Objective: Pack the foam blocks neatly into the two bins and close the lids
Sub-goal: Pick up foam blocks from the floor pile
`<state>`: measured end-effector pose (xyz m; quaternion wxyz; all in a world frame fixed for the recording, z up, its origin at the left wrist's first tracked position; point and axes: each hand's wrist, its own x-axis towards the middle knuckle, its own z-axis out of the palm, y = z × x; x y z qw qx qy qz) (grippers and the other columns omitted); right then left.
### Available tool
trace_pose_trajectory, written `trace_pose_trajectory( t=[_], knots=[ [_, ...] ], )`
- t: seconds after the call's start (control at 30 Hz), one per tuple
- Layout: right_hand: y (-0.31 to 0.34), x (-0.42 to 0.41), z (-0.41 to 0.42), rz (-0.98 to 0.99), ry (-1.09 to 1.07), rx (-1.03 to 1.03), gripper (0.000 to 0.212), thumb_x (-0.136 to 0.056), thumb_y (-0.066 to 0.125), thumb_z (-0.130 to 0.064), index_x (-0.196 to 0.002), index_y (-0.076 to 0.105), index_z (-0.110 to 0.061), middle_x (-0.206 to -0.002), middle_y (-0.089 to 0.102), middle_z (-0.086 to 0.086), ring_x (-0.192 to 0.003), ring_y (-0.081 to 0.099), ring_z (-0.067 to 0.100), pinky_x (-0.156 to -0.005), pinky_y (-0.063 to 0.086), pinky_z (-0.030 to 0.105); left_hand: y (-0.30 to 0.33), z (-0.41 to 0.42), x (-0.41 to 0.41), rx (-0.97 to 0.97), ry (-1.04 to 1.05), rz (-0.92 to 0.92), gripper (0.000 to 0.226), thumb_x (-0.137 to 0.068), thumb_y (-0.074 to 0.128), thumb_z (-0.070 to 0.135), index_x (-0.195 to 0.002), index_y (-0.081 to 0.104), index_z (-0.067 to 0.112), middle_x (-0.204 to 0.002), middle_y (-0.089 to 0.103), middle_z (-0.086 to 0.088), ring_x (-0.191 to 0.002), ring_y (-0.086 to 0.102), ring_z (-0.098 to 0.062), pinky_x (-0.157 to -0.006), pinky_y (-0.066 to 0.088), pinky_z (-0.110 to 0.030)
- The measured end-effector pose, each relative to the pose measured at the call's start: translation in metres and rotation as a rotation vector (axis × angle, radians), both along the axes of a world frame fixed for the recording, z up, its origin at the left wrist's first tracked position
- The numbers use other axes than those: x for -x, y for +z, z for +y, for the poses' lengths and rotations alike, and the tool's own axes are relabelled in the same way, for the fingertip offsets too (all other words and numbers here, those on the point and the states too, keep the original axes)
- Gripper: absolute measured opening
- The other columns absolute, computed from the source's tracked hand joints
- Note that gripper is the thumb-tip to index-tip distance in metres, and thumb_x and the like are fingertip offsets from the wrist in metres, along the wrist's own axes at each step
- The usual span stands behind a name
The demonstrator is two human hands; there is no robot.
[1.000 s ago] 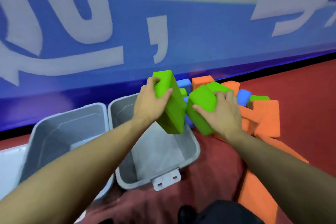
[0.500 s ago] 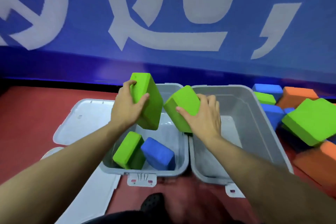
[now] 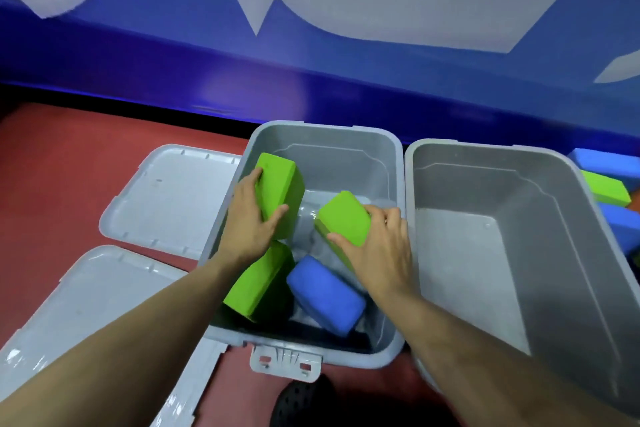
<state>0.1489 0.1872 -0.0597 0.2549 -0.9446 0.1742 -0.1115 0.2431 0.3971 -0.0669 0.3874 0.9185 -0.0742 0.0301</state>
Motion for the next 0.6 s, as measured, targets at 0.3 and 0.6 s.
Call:
trace_pose_trajectory(
  t=[0.3, 0.6],
  knots=[
    [-0.057, -0.004, 0.007, 0.325, 0.071, 0.001, 0.055, -0.092, 0.061, -0.053, -0.134, 0.048, -0.02, -0.124, 0.051, 0.004, -0.113, 0.057, 0.029, -0.097, 0.042, 0.04, -0.044, -0.036, -0.007, -0.456, -0.151, 0.103, 0.083, -0.096, 0.062, 0.04, -0.162, 0.013, 0.032, -0.167, 0.018, -0.003, -0.146, 0.026, -0.032, -0.12, 0.021, -0.055],
    [-0.05, 0.002, 0.001, 0.497, 0.17, -0.097, 0.053, -0.098, 0.054, -0.049, -0.138, 0.047, -0.015, -0.136, 0.05, 0.006, -0.126, 0.051, 0.03, -0.1, 0.044, 0.041, -0.04, -0.045, 0.005, -0.531, -0.234, 0.405, 0.058, -0.105, 0.045, 0.023, -0.16, 0.027, 0.018, -0.169, 0.007, -0.014, -0.153, 0.011, -0.036, -0.124, 0.019, -0.046]
  ],
)
